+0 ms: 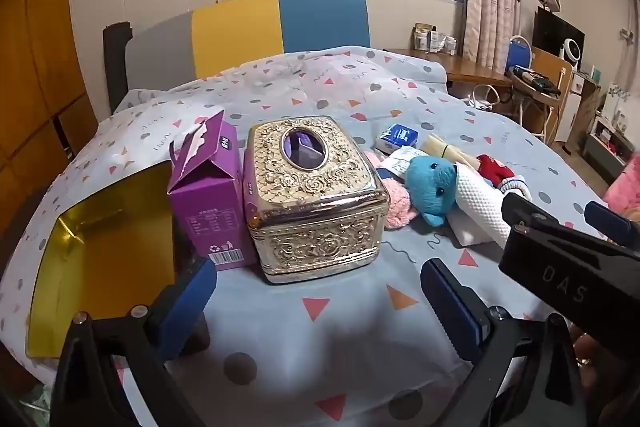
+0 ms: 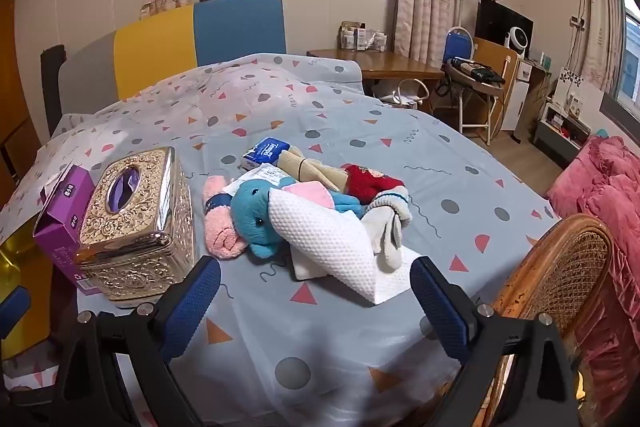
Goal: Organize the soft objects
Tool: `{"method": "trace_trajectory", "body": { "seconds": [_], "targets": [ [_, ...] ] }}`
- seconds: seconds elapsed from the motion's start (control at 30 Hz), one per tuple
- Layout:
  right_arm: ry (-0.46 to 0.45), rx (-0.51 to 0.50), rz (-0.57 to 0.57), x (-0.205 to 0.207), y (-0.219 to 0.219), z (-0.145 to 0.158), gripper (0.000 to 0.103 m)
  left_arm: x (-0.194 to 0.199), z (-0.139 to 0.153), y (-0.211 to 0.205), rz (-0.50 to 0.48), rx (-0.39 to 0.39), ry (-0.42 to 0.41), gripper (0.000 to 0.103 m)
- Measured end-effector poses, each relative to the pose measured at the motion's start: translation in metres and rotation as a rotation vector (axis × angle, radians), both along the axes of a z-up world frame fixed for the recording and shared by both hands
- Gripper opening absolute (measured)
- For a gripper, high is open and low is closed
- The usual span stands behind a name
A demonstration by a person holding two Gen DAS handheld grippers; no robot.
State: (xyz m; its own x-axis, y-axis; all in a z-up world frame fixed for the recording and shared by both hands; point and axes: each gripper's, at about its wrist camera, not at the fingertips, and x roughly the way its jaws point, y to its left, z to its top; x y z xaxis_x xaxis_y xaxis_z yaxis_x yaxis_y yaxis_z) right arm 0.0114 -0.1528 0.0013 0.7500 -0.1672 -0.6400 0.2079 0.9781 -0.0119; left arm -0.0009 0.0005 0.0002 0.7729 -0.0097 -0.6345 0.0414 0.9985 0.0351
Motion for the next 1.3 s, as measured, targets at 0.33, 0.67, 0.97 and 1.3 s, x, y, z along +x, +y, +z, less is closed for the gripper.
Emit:
{"method": "trace_trajectory", "body": {
  "seconds": [0.33,0.67,0.97,1.3],
  "targets": [
    [-0.006,0.022,0.007,-0.001,0.002,-0.002,0.098,-0.003,0.004,-0.002,-0.005,0.011,0.007,0.103],
    [0.002,0.022,0.030,0.000,0.008,-0.002,0.098,-0.006,0.002,0.004,0.001,0.004,0.001,0.103],
    [0.004,0.017,0.040,0.000,0.011,-0.001,0.098,-0.008,0.003,0.006,0.005,0.000,-0.004,0.103],
    [0.006,0.015,0.042,0.000,0.012,-0.001,0.098,-0.009,0.002,0.007,0.005,0.001,-0.003,0.103]
  ]
}}
